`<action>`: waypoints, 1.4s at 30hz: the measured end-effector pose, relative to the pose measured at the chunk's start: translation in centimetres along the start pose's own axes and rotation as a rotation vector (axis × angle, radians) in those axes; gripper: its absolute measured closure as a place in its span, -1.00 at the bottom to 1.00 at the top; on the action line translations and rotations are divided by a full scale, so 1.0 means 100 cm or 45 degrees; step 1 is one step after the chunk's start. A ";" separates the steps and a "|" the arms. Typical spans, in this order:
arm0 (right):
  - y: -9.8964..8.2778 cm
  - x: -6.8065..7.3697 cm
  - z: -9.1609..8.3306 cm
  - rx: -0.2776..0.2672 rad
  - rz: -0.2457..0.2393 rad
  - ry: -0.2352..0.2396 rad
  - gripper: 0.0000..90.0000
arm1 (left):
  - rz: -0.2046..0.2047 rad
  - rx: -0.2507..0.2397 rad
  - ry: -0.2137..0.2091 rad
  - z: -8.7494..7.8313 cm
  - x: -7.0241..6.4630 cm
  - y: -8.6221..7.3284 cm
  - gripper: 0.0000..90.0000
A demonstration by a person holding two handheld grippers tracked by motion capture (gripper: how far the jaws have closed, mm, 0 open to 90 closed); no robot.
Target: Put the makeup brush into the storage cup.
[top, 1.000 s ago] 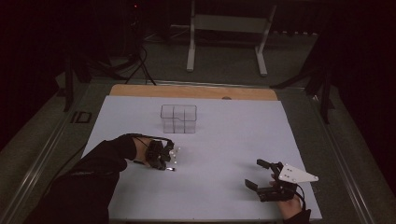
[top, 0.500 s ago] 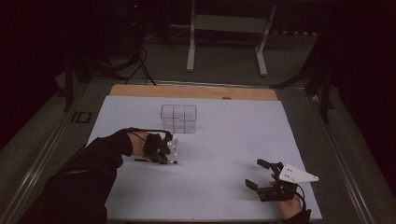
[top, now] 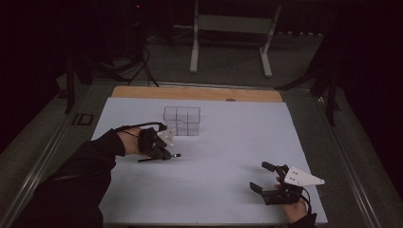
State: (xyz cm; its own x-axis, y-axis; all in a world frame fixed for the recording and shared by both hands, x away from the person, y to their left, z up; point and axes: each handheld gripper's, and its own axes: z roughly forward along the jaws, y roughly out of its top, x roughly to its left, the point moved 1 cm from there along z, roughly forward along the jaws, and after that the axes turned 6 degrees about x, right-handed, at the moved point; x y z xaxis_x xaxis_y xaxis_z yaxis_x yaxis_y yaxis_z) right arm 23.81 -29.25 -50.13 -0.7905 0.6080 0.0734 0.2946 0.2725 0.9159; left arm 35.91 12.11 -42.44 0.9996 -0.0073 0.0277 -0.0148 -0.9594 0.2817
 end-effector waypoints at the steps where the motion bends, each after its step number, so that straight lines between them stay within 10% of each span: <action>1: 0.000 0.000 0.000 0.001 -0.001 0.001 -0.75 | -0.022 -0.024 -0.005 -0.003 0.000 0.000 0.92; 30: 0.000 0.000 -0.001 0.000 0.000 -0.004 -0.75 | -0.212 -0.305 0.203 -0.039 -0.001 0.010 0.92; 42: 0.000 0.000 -0.001 -0.004 -0.001 -0.005 -0.75 | -0.376 -0.511 0.391 -0.051 0.000 0.013 0.92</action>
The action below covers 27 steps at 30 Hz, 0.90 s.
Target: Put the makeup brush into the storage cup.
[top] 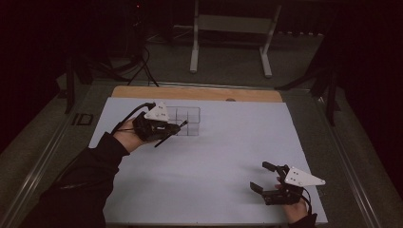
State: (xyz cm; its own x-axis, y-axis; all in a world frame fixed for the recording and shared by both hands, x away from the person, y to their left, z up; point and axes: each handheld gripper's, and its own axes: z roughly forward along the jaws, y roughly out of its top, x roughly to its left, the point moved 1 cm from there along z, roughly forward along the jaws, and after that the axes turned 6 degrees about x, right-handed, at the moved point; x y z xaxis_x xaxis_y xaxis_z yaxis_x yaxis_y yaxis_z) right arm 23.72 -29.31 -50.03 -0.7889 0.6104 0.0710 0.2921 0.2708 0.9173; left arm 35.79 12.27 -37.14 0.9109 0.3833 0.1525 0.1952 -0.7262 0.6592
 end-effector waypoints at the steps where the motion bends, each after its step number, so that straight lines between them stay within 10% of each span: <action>1: 0.000 0.000 0.000 0.001 0.002 0.000 -0.75 | -0.008 -0.011 0.009 0.000 0.000 0.001 0.92; 27: 0.000 0.000 0.000 0.000 0.002 0.002 -0.75 | -0.208 -0.367 0.203 -0.016 0.005 0.030 0.92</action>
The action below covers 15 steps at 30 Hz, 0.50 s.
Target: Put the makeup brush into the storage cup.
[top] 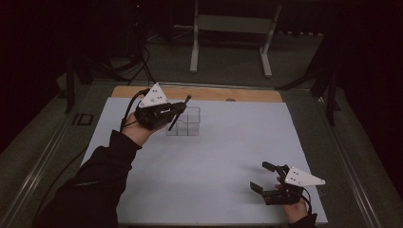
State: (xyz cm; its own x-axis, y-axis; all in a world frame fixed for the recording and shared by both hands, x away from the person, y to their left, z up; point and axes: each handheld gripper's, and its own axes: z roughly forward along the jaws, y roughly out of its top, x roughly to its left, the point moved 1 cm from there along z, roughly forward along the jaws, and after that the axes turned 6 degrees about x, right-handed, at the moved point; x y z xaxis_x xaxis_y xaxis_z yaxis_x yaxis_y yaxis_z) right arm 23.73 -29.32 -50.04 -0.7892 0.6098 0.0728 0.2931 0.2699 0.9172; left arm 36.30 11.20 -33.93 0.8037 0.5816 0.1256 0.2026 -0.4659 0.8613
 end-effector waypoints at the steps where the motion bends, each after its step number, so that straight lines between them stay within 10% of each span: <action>1: 0.000 0.000 0.000 0.001 -0.001 0.000 -0.75 | -0.007 -0.015 0.005 -0.001 0.001 0.001 0.92; 15: 0.000 0.000 0.000 -0.003 -0.004 0.000 -0.75 | -0.126 -0.228 0.098 -0.001 0.010 0.009 0.92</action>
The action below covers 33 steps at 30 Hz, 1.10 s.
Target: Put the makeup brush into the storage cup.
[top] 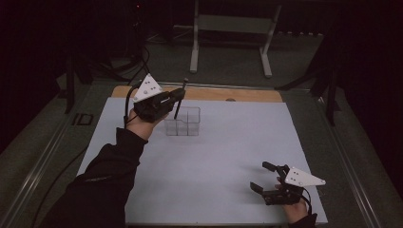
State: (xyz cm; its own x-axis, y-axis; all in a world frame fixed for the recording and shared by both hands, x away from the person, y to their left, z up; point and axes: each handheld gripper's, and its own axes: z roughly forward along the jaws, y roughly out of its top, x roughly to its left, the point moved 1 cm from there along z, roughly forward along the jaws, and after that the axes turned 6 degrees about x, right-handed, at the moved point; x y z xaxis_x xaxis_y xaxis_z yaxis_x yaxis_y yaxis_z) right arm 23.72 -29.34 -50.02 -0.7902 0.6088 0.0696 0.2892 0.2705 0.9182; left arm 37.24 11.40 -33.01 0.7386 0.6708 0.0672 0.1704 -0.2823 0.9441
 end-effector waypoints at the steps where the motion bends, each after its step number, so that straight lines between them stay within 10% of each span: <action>1: 0.000 0.000 0.000 0.001 0.001 0.001 -0.75 | -0.014 -0.002 0.000 0.001 0.001 0.000 0.92; 14: 0.000 0.000 0.000 0.001 0.001 0.004 -0.75 | -0.142 -0.139 0.045 0.011 0.011 -0.005 0.92; 33: 0.000 0.000 0.000 0.001 -0.001 0.012 -0.75 | -0.119 -0.325 0.118 0.034 0.015 -0.016 0.92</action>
State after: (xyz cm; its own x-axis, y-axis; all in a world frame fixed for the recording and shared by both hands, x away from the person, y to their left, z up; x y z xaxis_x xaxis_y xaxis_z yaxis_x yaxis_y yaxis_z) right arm 23.71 -29.30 -50.04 -0.7953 0.6018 0.0728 0.2893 0.2713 0.9180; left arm 40.27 10.54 -35.55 0.6625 0.7490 -0.0057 0.0565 -0.0423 0.9975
